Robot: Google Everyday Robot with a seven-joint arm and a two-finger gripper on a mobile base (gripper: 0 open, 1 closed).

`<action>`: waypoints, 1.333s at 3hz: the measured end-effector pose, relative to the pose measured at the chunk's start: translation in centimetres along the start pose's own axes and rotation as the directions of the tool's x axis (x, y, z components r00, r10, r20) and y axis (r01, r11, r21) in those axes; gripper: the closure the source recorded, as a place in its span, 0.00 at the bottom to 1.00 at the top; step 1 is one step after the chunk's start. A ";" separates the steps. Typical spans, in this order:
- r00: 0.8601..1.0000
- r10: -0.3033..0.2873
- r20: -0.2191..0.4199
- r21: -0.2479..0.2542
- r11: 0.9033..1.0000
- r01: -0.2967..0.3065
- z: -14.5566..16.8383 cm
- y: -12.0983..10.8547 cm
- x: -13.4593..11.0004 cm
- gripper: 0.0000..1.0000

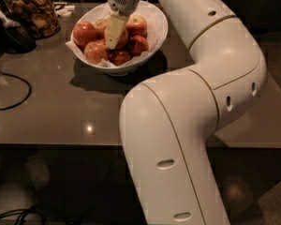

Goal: Pick apple from white bowl

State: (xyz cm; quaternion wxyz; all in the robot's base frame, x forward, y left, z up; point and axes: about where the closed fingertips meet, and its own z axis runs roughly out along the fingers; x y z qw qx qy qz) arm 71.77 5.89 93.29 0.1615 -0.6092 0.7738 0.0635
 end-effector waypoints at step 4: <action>1.000 0.002 0.003 -0.007 1.000 -0.002 0.4 -0.2 0.3 0.98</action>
Offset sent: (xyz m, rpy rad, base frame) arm 0.0020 -0.0021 -0.0038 0.0042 0.0053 0.0009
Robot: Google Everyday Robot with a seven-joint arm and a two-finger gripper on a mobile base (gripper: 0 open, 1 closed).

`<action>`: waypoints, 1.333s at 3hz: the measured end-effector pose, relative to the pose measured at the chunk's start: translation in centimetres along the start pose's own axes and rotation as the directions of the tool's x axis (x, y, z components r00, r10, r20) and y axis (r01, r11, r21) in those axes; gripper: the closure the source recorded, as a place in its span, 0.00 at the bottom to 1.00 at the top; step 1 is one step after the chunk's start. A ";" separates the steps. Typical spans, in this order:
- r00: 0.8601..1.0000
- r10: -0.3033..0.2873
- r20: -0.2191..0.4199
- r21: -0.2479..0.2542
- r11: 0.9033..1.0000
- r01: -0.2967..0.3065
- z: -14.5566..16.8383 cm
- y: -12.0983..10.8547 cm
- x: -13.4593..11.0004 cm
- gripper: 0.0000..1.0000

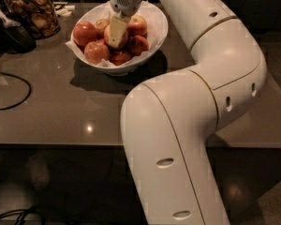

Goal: Pick apple from white bowl

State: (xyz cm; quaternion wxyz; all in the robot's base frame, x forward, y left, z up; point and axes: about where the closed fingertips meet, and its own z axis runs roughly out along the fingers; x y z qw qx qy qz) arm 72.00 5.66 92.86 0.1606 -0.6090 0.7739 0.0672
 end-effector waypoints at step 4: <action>0.997 0.035 0.069 0.107 0.993 -0.042 -5.9 -1.0 0.2 1.00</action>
Offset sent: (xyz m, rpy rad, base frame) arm -0.0064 -0.0198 0.0318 0.0161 -0.0548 -0.0485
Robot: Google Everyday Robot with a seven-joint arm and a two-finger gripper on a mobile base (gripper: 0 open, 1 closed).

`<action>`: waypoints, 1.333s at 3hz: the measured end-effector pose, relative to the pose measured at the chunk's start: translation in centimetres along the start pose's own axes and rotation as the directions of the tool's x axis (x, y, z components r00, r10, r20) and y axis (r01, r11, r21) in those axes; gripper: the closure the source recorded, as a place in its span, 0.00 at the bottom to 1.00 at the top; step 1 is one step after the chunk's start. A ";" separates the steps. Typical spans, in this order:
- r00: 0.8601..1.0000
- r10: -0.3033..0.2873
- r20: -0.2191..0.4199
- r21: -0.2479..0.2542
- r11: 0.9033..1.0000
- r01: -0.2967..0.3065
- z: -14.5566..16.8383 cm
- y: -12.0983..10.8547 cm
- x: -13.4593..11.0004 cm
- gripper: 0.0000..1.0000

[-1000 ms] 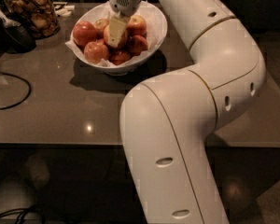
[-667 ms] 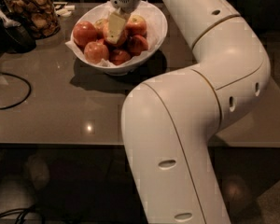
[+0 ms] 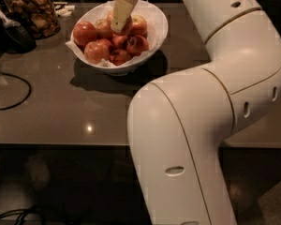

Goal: Pick apple from white bowl

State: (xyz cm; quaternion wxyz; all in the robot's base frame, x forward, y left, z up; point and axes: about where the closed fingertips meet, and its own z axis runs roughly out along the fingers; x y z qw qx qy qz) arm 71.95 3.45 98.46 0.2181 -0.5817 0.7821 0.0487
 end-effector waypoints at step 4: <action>0.969 -0.008 0.245 -0.072 0.997 0.026 -6.9 2.2 -1.8 1.00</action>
Offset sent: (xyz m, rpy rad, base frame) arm -0.0158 -0.0257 0.0826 0.1701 0.0488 0.0759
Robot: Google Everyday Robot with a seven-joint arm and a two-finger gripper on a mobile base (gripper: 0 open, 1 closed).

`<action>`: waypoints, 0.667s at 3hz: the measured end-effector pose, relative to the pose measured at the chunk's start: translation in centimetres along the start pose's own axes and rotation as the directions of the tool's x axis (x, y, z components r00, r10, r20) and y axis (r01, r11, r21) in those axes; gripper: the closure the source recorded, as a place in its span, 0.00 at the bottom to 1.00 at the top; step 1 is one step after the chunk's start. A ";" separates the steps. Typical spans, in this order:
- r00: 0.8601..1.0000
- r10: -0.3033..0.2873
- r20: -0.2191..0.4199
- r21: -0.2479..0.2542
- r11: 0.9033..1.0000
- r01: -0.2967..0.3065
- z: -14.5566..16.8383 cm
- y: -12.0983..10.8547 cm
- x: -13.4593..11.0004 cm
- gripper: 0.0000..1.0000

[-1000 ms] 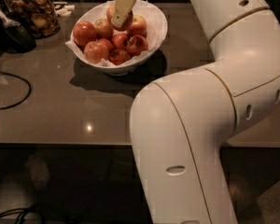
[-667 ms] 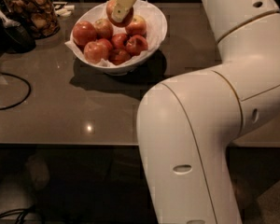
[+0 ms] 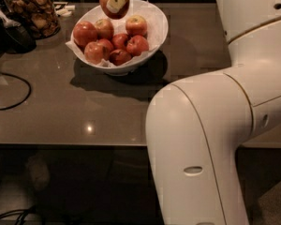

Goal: Pick apple from white bowl

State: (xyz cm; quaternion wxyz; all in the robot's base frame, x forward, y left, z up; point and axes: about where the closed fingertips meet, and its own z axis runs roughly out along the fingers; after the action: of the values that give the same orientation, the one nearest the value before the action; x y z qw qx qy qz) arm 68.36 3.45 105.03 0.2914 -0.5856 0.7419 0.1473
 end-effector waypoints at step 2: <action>0.998 -0.028 0.057 0.001 1.000 0.028 -0.2 0.5 -2.2 1.00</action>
Offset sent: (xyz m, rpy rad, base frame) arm -0.0125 0.0067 0.0073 -0.0071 -0.0147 0.0307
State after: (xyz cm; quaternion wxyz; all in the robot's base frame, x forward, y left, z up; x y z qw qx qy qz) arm 68.13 5.25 106.44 0.3143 -0.5916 0.7251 0.1597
